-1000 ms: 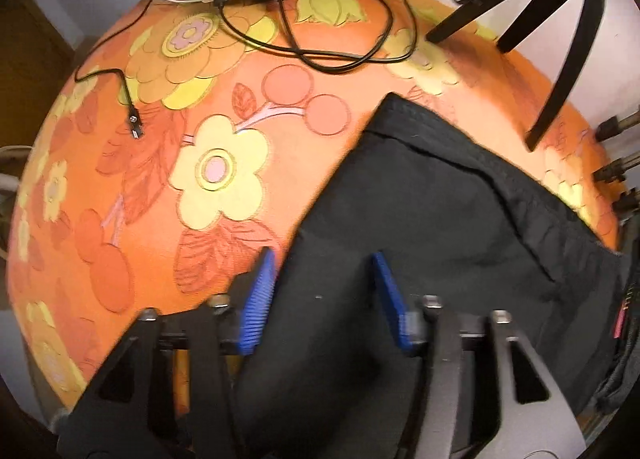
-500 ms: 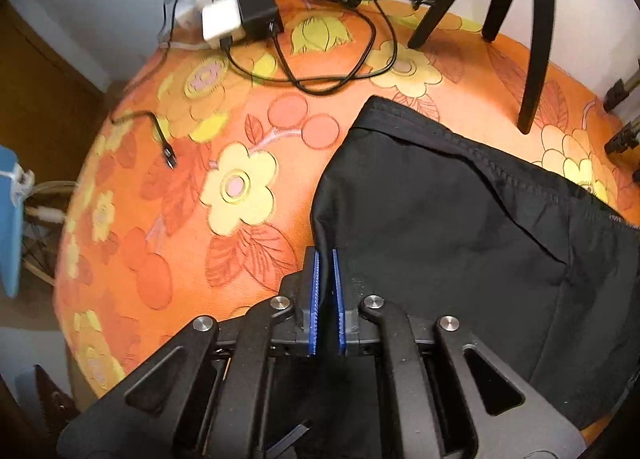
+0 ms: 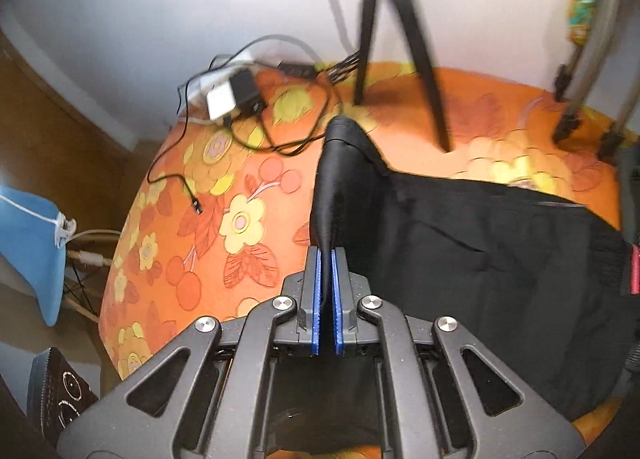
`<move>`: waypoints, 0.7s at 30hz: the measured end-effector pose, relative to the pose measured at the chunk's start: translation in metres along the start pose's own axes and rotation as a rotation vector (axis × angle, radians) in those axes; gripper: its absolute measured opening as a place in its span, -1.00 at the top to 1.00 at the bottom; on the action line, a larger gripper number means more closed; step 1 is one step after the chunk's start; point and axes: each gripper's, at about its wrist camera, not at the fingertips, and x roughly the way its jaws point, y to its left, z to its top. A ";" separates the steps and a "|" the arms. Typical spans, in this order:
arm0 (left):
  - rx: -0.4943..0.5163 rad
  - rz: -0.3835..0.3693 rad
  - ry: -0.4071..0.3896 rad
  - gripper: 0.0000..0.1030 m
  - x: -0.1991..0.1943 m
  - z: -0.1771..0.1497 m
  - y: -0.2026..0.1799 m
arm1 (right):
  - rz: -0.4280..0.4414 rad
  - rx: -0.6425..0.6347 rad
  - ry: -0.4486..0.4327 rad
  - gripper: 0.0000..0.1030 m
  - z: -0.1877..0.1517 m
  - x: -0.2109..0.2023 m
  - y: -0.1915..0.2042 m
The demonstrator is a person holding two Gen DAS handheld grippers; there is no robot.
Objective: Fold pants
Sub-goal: 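Grasp the edge with the right tool and lift the trousers with both tools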
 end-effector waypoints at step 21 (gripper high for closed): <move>0.132 -0.186 0.056 0.85 0.095 0.002 -0.149 | -0.153 0.129 -0.148 0.91 -0.039 -0.114 -0.164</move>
